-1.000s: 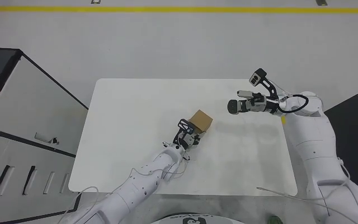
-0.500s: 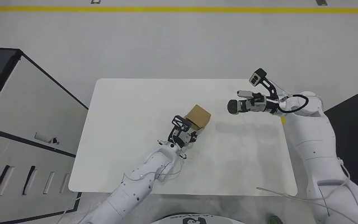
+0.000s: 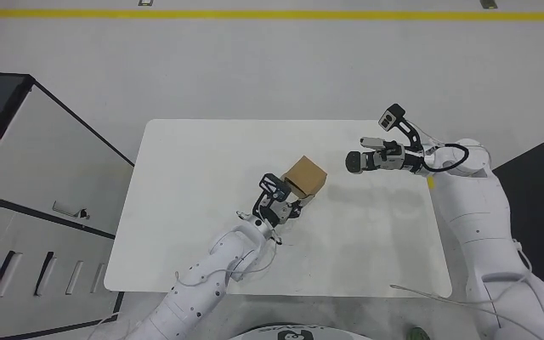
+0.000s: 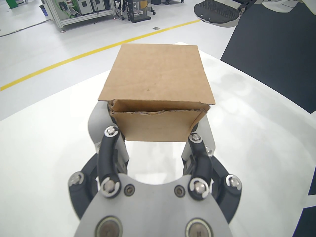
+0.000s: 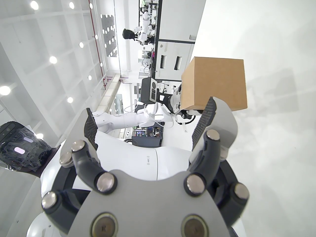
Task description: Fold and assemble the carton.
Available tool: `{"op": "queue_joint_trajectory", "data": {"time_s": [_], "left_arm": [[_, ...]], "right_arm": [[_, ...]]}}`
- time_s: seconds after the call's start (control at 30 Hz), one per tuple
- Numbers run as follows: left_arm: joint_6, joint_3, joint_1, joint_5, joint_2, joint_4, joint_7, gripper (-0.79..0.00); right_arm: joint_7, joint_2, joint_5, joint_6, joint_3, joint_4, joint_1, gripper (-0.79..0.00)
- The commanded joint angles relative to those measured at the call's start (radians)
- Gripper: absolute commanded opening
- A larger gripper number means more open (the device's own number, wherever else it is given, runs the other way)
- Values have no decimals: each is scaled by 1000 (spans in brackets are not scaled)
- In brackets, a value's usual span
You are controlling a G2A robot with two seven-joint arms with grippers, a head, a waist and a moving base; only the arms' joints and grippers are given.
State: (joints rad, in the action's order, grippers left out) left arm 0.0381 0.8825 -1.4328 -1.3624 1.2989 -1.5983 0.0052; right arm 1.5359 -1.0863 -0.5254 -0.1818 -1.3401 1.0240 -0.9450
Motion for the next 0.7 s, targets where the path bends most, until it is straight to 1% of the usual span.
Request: {"op": "queue_joint_trajectory", "data": {"time_s": [0.0, 0.07, 0.13, 0.23, 0.27, 0.33, 0.37, 0.4, 0.43, 0.47, 0.57, 0.67], "left_arm": [[8, 8, -5, 6, -1, -17, 1, -785], [20, 37, -20, 0, -9, -63, -6, -785], [56, 73, -49, 9, -20, -147, -37, -785], [136, 146, -105, 10, -42, -283, -111, -785], [181, 168, -128, 24, -49, -323, -139, -785], [229, 218, -153, 29, -61, -389, -188, -785], [284, 247, -177, 70, -69, -435, -218, -785], [310, 278, -187, 89, -74, -463, -238, -785], [328, 295, -194, 99, -78, -480, -254, -785], [373, 323, -203, 121, -84, -513, -281, -785], [430, 381, -214, 150, -95, -566, -324, -785], [432, 388, -213, 143, -96, -571, -328, -785]], "right_arm": [[0, 0, 0, 0, 0, 0, 0, 0], [0, 0, 0, 0, 0, 0, 0, 0], [0, 0, 0, 0, 0, 0, 0, 0], [0, 0, 0, 0, 0, 0, 0, 0], [0, 0, 0, 0, 0, 0, 0, 0], [0, 0, 0, 0, 0, 0, 0, 0], [0, 0, 0, 0, 0, 0, 0, 0], [0, 0, 0, 0, 0, 0, 0, 0], [0, 0, 0, 0, 0, 0, 0, 0], [0, 0, 0, 0, 0, 0, 0, 0], [0, 0, 0, 0, 0, 0, 0, 0], [0, 0, 0, 0, 0, 0, 0, 0]]}}
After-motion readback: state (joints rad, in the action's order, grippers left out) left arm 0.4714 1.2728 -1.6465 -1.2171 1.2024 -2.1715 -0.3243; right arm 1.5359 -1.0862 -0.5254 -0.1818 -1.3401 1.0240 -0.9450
